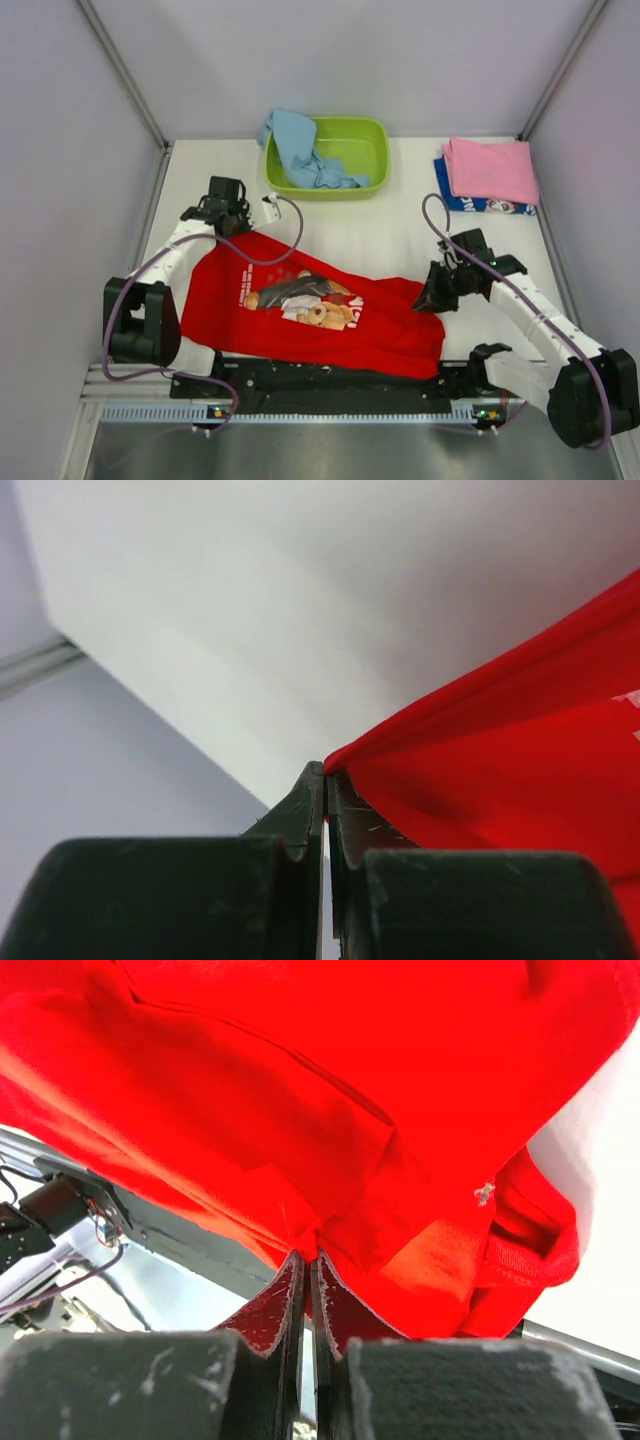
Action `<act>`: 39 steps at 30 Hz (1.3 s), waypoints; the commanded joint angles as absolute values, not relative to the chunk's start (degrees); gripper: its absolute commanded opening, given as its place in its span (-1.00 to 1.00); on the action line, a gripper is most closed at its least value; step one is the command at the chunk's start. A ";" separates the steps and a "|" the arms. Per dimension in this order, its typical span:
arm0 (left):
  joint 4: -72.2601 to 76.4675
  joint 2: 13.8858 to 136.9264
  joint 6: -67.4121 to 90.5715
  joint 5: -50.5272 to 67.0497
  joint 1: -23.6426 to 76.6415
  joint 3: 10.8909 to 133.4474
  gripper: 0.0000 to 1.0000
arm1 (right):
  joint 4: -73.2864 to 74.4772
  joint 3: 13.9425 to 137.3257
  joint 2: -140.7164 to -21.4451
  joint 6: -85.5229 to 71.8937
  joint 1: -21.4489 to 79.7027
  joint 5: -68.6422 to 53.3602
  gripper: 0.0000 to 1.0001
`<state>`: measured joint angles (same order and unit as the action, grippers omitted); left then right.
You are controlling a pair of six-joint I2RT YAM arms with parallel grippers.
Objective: Fold and stack the t-shirts
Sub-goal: Fold the other side of the tshirt into a rectangle
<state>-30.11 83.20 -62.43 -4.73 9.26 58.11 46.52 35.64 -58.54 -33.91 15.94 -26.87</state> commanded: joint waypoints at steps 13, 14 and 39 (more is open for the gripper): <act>-52.63 78.05 -65.04 -6.77 10.20 52.22 -1.00 | 49.04 36.65 -63.27 -31.11 17.48 -24.61 -1.00; -55.00 77.87 -65.47 -6.42 10.20 51.51 -1.00 | 49.04 36.65 -63.98 -31.20 18.19 -24.78 -1.00; -52.39 80.68 -67.32 -12.56 9.76 44.03 -1.00 | 50.89 32.79 -74.88 -29.71 21.18 -31.47 -1.00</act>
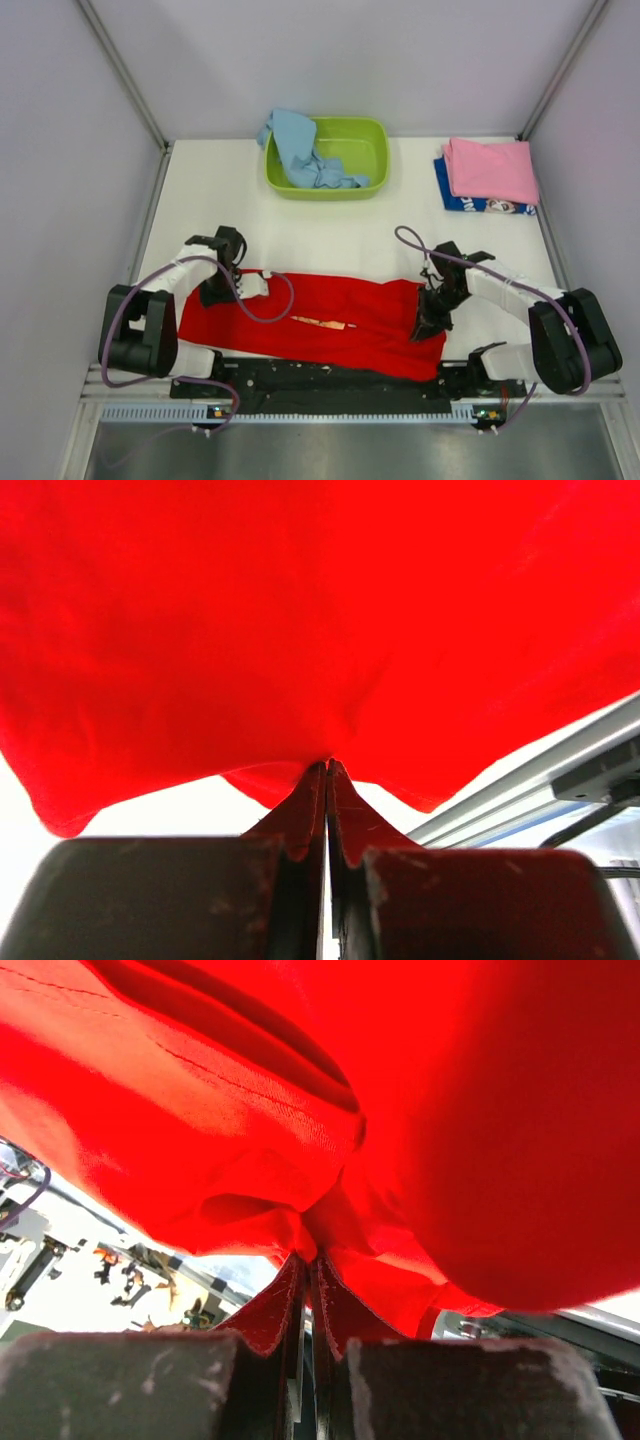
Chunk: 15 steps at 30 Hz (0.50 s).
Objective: Fold and stack the t-shirts
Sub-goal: Fold the other side of the tshirt into a rectangle
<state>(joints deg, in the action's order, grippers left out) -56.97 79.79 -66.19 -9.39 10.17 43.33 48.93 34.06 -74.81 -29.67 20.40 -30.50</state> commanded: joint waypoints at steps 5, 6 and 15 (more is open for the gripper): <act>-51.33 81.74 -68.46 -13.53 9.23 44.03 -1.00 | 50.98 32.61 -74.36 -30.23 21.18 -30.06 -0.88; -51.42 81.74 -68.81 -13.54 9.23 43.86 -1.00 | 50.98 32.43 -74.36 -30.32 21.27 -30.06 -0.78; -61.50 80.51 -67.94 -5.47 9.32 55.15 0.13 | 56.94 37.16 -67.42 -30.41 21.36 -22.87 0.03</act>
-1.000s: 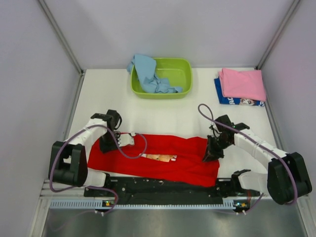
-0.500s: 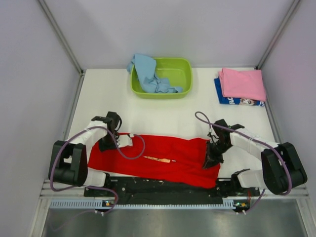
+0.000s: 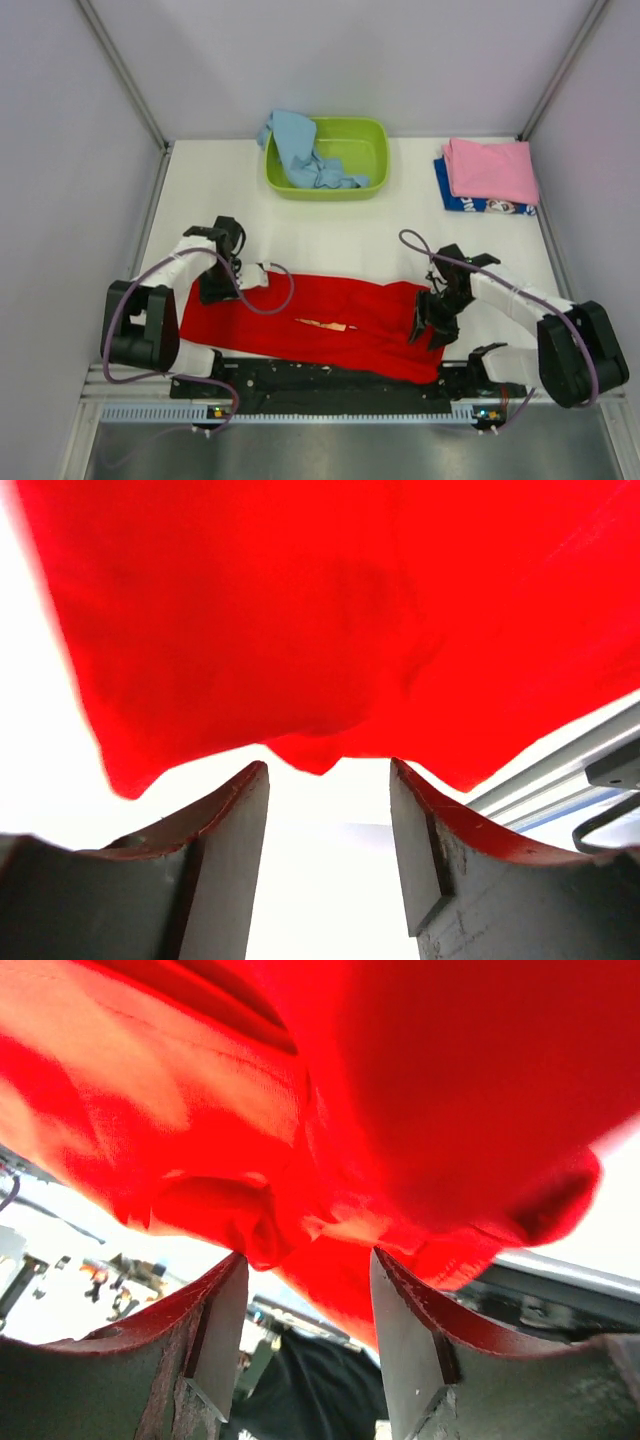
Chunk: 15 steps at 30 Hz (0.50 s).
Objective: Fold and stack the t-shirts
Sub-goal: Fold the other side of the tshirt into a rectangle, then rotate the tshirt 45 degrees
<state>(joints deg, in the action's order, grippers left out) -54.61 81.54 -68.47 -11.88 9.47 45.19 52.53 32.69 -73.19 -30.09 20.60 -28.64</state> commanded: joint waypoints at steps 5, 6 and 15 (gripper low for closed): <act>-71.54 83.14 -59.61 11.83 12.99 72.04 0.23 | 55.47 44.46 -63.81 -32.08 21.18 -15.22 0.09; -71.63 83.41 -57.68 14.04 14.83 73.55 0.23 | 54.50 45.60 -63.98 -32.25 21.01 -14.07 0.09; -53.72 85.77 -42.81 18.64 27.51 71.20 -0.12 | 40.89 40.71 -64.51 -36.90 18.38 -9.23 -0.46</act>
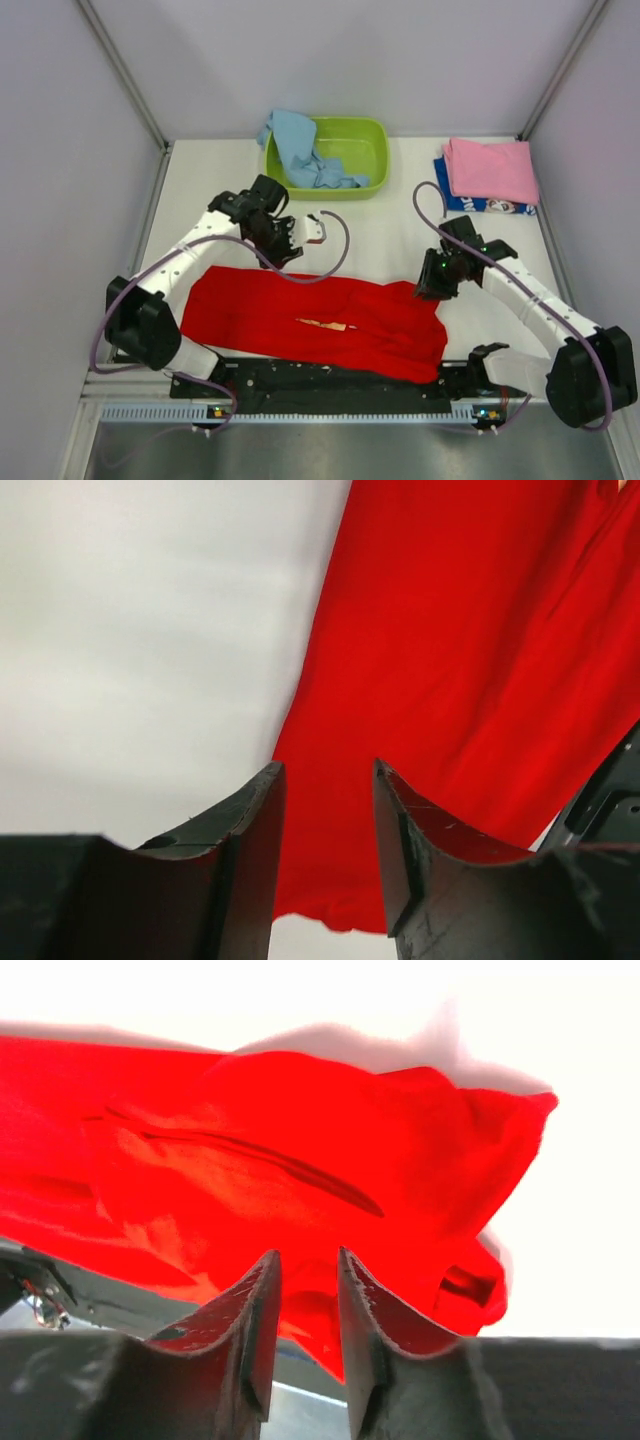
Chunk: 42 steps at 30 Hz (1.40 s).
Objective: Fold and stack the t-shirts
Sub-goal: Rotate the tshirt 45 degrees
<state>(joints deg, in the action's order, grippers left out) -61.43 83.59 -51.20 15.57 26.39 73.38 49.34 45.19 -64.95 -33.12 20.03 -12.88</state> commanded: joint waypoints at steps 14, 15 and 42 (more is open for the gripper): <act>-41.22 84.91 -38.59 2.64 26.98 54.15 -0.28 | 23.56 44.71 -87.32 -33.23 4.31 -6.77 -1.00; -41.39 84.29 -38.24 2.03 26.98 53.79 -0.27 | 23.21 47.69 -90.41 -32.61 3.78 -6.07 -1.00; -41.57 80.60 -38.32 -9.84 8.70 40.08 -0.28 | 22.24 55.48 -92.19 -25.40 15.29 -6.44 -1.00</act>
